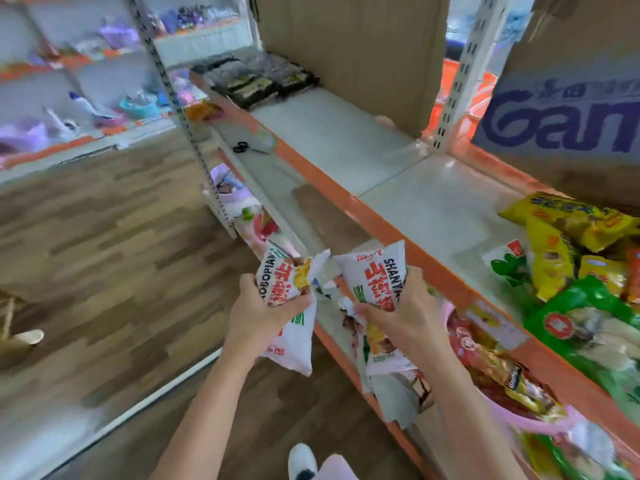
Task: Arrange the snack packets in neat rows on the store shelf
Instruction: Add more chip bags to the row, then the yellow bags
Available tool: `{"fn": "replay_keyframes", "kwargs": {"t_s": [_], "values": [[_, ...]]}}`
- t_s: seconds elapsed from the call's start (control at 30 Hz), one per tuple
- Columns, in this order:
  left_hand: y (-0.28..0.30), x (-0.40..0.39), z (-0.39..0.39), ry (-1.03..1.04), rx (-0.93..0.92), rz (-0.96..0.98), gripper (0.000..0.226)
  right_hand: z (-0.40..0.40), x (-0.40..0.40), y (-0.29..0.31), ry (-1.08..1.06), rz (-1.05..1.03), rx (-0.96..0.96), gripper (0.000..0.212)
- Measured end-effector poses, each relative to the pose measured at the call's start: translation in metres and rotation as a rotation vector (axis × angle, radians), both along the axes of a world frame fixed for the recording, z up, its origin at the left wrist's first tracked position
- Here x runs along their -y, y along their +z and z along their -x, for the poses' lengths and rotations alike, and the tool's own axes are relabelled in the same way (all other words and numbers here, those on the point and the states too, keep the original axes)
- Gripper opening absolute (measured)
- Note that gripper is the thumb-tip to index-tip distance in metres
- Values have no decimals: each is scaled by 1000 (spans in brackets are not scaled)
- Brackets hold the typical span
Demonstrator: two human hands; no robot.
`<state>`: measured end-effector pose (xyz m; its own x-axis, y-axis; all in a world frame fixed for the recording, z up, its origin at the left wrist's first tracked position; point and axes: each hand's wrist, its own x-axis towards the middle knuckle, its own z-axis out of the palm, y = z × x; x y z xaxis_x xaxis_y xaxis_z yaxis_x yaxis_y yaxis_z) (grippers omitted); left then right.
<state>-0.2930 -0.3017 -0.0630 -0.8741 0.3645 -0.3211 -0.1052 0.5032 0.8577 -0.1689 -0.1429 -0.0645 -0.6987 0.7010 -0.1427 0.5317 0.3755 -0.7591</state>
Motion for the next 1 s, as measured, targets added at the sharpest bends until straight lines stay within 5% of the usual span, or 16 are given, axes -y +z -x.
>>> {"fn": "replay_keyframes", "kwargs": {"t_s": [0.27, 1.0], "values": [[-19, 61, 70, 127, 32, 60, 58, 95, 48, -12, 90, -67, 66, 59], [-18, 38, 314, 261, 49, 52, 56, 375, 12, -10, 248, 84, 73, 58]]}}
